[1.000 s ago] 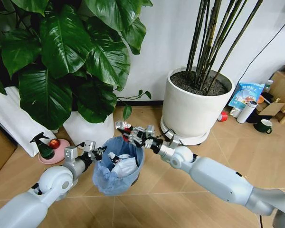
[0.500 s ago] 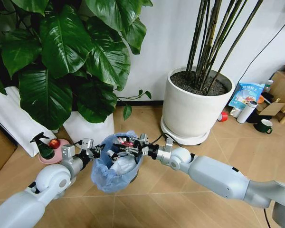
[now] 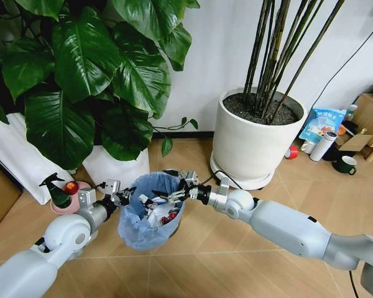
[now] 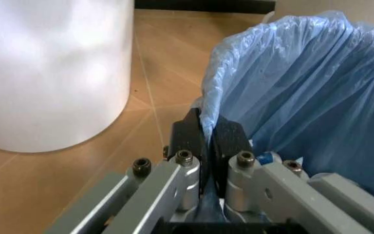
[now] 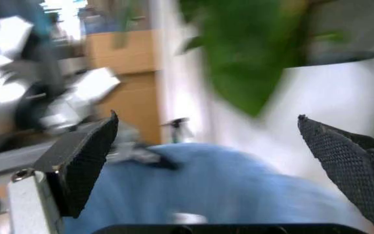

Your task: Pick up the trash bin and place the garbage on the floor into it.

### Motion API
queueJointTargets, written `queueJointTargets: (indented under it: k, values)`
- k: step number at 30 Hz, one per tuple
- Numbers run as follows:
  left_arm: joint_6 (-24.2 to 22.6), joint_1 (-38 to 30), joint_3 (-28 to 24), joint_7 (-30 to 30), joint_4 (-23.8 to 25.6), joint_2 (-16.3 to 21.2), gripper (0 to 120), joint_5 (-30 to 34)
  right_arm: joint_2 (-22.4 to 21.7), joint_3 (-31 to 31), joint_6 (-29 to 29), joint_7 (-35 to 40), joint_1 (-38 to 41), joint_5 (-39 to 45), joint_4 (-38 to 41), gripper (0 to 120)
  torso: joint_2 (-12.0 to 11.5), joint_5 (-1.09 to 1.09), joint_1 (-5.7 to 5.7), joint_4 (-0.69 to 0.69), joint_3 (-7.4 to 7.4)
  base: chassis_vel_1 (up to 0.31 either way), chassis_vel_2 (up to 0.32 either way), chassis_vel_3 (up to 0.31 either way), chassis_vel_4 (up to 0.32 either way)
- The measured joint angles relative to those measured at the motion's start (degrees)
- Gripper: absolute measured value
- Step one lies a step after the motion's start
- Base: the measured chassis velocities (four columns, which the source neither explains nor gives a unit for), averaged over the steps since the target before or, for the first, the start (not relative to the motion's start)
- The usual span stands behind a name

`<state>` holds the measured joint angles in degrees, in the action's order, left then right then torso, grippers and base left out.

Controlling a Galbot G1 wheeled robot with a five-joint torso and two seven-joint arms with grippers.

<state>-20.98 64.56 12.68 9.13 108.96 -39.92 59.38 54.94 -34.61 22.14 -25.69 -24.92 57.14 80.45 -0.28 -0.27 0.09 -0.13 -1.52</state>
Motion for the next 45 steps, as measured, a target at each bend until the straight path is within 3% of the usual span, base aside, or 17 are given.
queueJointTargets:
  k: [3,6,10,14,17,18,20,22,25,26,29,31,34,37,39,45]
  values:
    - [0.0,1.11,2.13,0.02,0.19,0.0,0,-0.08,-1.09,6.85,0.41,7.12,-4.31,-2.08,-1.1,100,0.0,0.01,0.0,0.0,0.0,0.0,0.0,0.0,0.0]
    - [0.0,1.87,3.21,0.01,0.44,0.0,0,-0.11,-1.55,9.32,0.75,8.0,-5.99,-2.51,-1.49,100,0.0,0.02,0.0,-0.02,0.0,0.0,0.0,0.0,0.0]
    - [0.19,6.31,8.43,-0.79,1.04,-0.16,0,-1.17,-4.2,22.6,0.83,9.33,-15.34,-5.51,-0.56,100,0.0,0.01,0.0,-0.01,0.01,0.0,0.0,0.0,0.0]
    - [0.48,9.47,11.44,-1.37,1.51,-0.36,0,-1.86,-4.88,29.27,0.83,9.71,-21.2,-6.65,0.59,100,0.0,0.03,0.0,-0.01,0.0,0.0,0.0,0.0,0.0]
    - [1.44,17.98,19.29,-3.64,3.07,-0.84,0,-4.63,-4.99,45.56,0.71,10.4,-34.63,-9.16,4.08,100,0.0,0.02,0.0,0.0,0.01,0.0,0.0,0.0,0.0]
    - [1.44,17.98,19.29,-3.64,3.07,-0.84,0,-4.63,-4.99,45.56,0.71,10.4,-34.63,-9.16,4.08,100,0.0,0.02,0.0,0.0,0.01,0.0,0.0,0.0,0.0]
    - [2.12,22.0,24.15,-4.92,3.83,-1.21,0,-6.24,-4.35,54.45,0.78,10.21,-42.62,-11.26,6.57,100,0.0,0.01,0.0,-0.01,0.01,0.0,0.0,0.0,0.0]
    - [2.4,23.54,26.3,-5.37,4.17,-1.47,0,-6.76,-3.97,57.3,0.79,10.09,-45.61,-12.09,7.75,100,0.0,0.02,0.0,-0.01,0.01,0.0,0.0,0.0,0.0]
    - [3.31,27.58,31.24,-6.04,5.71,-2.94,0,-8.19,-1.56,66.19,0.89,9.62,-54.82,-15.63,12.08,100,0.0,0.03,-0.01,-0.03,0.02,0.0,0.0,0.0,0.0]
    - [3.31,27.58,31.24,-6.04,5.71,-2.94,0,-8.19,-1.56,66.19,0.89,9.62,-54.82,-15.63,12.08,100,0.0,0.03,-0.01,-0.03,0.02,0.0,0.0,0.0,0.0]
    - [3.94,29.78,32.35,-6.51,6.8,-4.42,0,-9.63,3.95,75.83,1.68,8.03,-62.82,-18.82,15.84,100,0.01,0.0,-0.01,0.04,0.01,0.0,0.0,0.0,0.0]
    - [4.22,29.78,31.91,-6.82,6.8,-4.53,0,-10.16,8.26,80.74,3.39,6.2,-67.08,-19.99,16.94,100,0.01,-0.01,-0.01,-0.04,0.01,0.0,0.0,0.0,0.0]
    - [4.63,30.64,32.2,-7.32,6.92,-4.86,0,-10.69,10.69,83.13,4.6,4.77,-69.25,-20.68,17.28,100,0.01,0.01,-0.01,-0.09,0.01,0.0,0.0,0.0,0.0]
    - [4.88,31.48,33.01,-7.49,7.34,-5.31,0,-10.9,12.59,85.02,5.64,3.64,-70.53,-20.82,18.0,100,0.01,-0.01,-0.01,-0.04,0.01,0.0,0.0,0.0,0.0]
    - [4.88,31.44,33.12,-7.33,7.77,-5.48,0,-10.89,13.2,85.65,5.85,3.24,-70.89,-20.7,18.4,100,0.01,0.01,-0.01,0.02,0.01,0.0,0.0,0.0,0.0]
    - [4.78,31.16,32.99,-6.72,8.91,-5.79,0,-10.42,13.04,86.28,6.5,2.27,-71.95,-20.17,18.71,100,0.01,0.01,-0.01,-0.01,0.0,0.0,0.0,0.0,0.0]
